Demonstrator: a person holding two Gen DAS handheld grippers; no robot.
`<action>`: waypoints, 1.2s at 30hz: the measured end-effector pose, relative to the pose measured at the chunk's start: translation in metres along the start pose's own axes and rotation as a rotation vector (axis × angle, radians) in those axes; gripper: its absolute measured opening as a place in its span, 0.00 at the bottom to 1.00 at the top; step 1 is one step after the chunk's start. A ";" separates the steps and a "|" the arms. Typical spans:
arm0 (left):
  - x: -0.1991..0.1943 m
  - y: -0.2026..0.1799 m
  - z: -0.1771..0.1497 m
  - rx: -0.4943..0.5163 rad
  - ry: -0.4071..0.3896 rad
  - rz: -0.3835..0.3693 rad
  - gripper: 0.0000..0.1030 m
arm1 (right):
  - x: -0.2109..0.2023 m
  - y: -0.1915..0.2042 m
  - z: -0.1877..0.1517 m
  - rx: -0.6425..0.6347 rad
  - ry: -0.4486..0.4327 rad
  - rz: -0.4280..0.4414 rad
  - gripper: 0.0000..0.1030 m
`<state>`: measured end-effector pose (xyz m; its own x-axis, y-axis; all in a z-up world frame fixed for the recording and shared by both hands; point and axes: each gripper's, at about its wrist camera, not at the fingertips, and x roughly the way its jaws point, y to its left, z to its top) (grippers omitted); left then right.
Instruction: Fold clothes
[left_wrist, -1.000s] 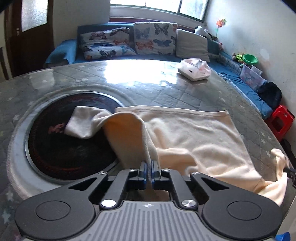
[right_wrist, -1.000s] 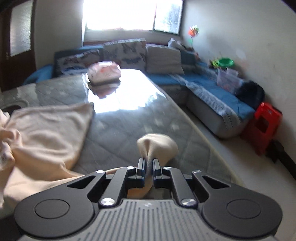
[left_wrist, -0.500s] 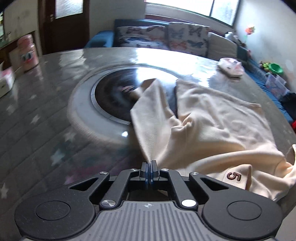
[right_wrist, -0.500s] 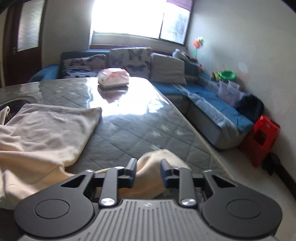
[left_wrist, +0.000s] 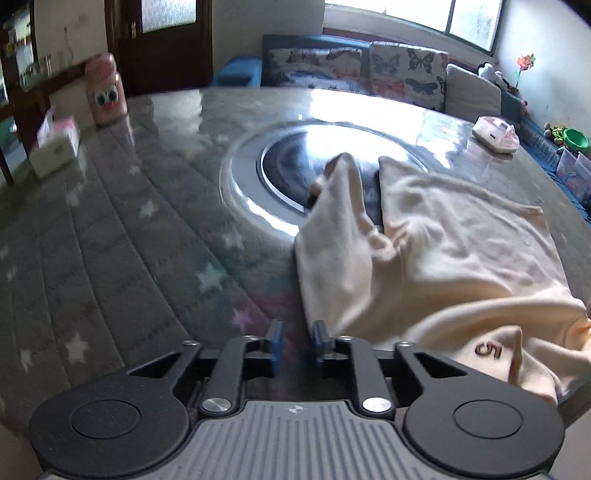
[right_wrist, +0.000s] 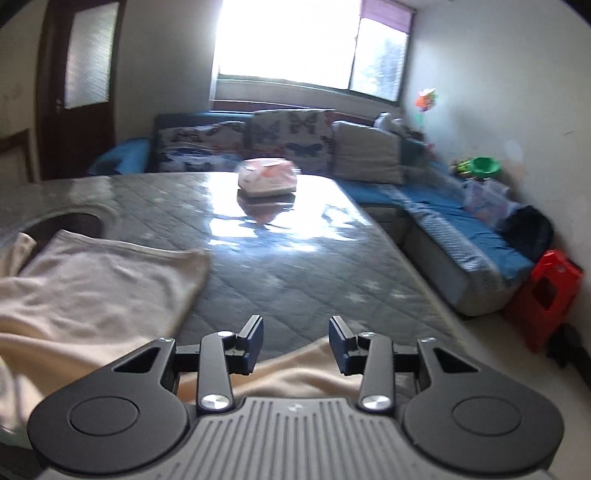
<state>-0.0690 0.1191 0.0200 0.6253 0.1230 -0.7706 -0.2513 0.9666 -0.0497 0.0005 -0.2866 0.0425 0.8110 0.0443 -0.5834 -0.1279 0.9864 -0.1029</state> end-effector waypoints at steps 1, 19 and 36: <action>-0.001 0.000 0.004 0.006 -0.013 -0.003 0.30 | 0.005 0.003 0.002 -0.001 0.010 0.028 0.38; 0.097 -0.004 0.104 0.033 -0.087 -0.034 0.22 | 0.088 0.055 0.030 -0.083 0.132 0.211 0.38; 0.109 0.023 0.094 0.066 -0.131 0.176 0.03 | 0.133 0.083 0.043 -0.101 0.185 0.244 0.38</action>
<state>0.0630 0.1754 -0.0052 0.6677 0.3149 -0.6746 -0.3188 0.9398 0.1232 0.1224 -0.1917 -0.0091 0.6332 0.2395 -0.7360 -0.3700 0.9289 -0.0161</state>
